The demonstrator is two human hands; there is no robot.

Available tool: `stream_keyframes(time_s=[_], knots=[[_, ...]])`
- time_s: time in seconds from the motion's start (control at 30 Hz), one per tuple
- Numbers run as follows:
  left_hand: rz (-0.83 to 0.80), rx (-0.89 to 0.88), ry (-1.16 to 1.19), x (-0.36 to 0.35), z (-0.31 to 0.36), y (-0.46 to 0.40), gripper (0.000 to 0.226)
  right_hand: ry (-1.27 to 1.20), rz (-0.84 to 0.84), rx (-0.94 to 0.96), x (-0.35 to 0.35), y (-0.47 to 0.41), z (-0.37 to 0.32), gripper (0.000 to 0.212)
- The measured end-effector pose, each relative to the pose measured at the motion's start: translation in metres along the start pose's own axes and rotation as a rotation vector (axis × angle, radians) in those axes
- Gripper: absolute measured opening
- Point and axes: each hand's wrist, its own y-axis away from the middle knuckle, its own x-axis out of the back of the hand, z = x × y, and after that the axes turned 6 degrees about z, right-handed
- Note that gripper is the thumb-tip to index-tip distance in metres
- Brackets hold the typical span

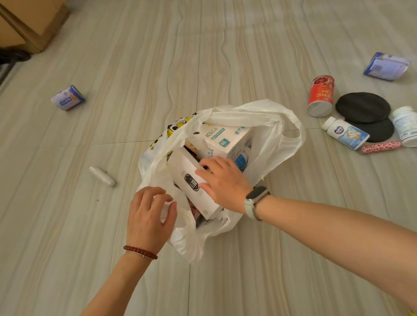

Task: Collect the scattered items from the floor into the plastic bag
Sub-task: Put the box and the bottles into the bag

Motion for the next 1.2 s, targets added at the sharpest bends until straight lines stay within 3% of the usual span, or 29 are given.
stream_keyframes(time_s=[0.1,0.2,0.33,0.43,0.57,0.7,0.77,0.83,0.93,1.07,1.2], knots=[[-0.055,0.004,-0.016,-0.002,0.004,-0.003,0.026,0.05,-0.062,0.081,-0.005,0.036,0.011,0.044],[-0.072,-0.001,-0.013,-0.003,0.02,-0.016,0.029,-0.051,-0.081,0.027,0.0,0.067,0.026,0.044],[-0.042,-0.078,0.088,-0.011,0.065,-0.049,0.029,-0.174,0.083,-0.271,0.025,0.109,0.059,0.041],[-0.043,-0.19,0.226,-0.032,0.117,-0.071,0.026,-0.122,0.164,-0.479,0.045,0.144,0.097,0.041],[-0.251,-0.336,0.361,-0.073,0.195,-0.07,0.029,-0.027,0.159,-0.851,0.066,0.21,0.134,0.044],[-0.495,-0.504,0.348,-0.109,0.25,-0.05,0.034,0.042,0.068,-1.14,0.081,0.291,0.142,0.063],[-0.585,-0.566,0.318,-0.124,0.265,-0.042,0.037,0.014,-0.07,-1.124,0.085,0.328,0.138,0.078],[-0.648,-0.615,0.285,-0.137,0.273,-0.037,0.04,-0.095,-0.314,-1.058,0.085,0.358,0.131,0.09],[-0.701,-0.666,0.236,-0.154,0.279,-0.033,0.042,-0.207,-0.548,-1.033,0.076,0.381,0.121,0.09],[-0.738,-0.709,0.218,-0.167,0.285,-0.036,0.042,-0.235,-0.349,-1.155,0.056,0.375,0.123,0.071],[-0.706,-0.714,0.213,-0.183,0.293,-0.059,0.038,-0.309,-0.037,-1.256,0.047,0.34,0.152,0.063]])
